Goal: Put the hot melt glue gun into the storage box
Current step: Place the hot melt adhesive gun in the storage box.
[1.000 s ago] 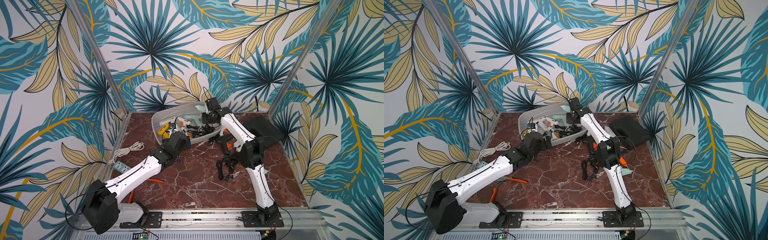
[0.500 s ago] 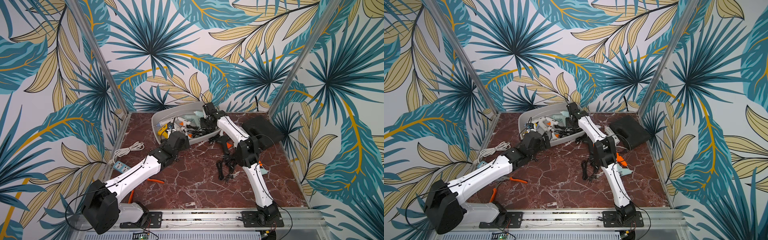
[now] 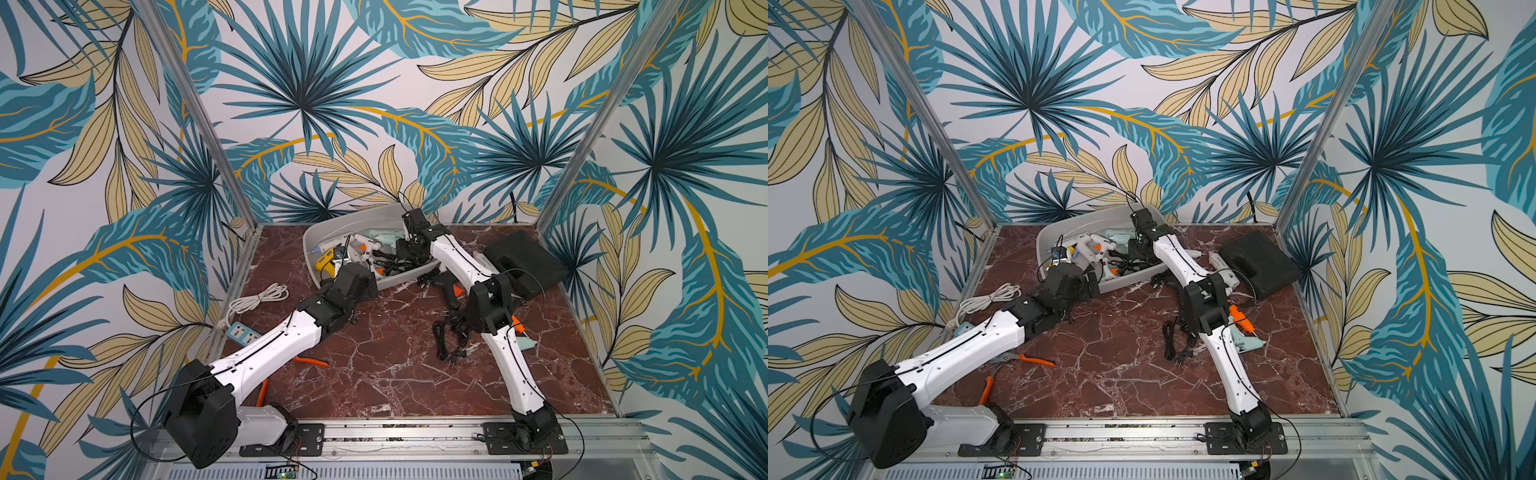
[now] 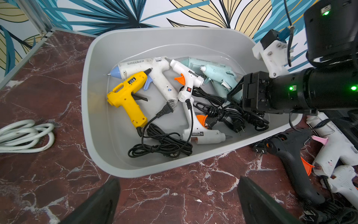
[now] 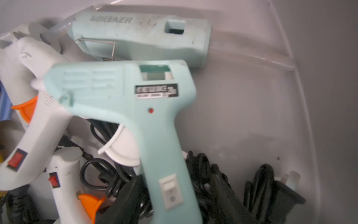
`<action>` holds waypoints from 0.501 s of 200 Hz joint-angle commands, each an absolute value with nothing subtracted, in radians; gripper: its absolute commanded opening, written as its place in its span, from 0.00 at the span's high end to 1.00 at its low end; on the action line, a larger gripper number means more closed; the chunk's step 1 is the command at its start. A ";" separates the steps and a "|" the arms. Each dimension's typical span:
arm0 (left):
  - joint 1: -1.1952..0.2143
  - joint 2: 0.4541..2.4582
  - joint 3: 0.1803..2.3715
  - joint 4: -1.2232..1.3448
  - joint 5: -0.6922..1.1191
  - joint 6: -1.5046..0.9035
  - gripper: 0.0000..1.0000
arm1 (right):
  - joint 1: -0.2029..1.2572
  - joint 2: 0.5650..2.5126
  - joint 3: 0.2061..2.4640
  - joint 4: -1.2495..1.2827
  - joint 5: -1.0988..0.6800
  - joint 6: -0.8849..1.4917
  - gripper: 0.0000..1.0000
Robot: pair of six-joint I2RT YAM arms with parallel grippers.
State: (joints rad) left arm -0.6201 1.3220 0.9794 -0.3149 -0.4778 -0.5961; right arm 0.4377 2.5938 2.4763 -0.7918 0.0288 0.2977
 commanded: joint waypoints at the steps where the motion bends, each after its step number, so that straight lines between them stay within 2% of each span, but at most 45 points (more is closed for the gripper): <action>1: -0.613 1.302 0.972 -0.322 -0.479 -0.602 0.00 | 0.445 2.620 2.488 -0.838 0.015 0.305 0.36; 100: -0.613 1.283 0.977 -0.320 -0.466 -0.588 0.00 | 0.444 2.453 2.502 -0.853 0.044 0.288 0.22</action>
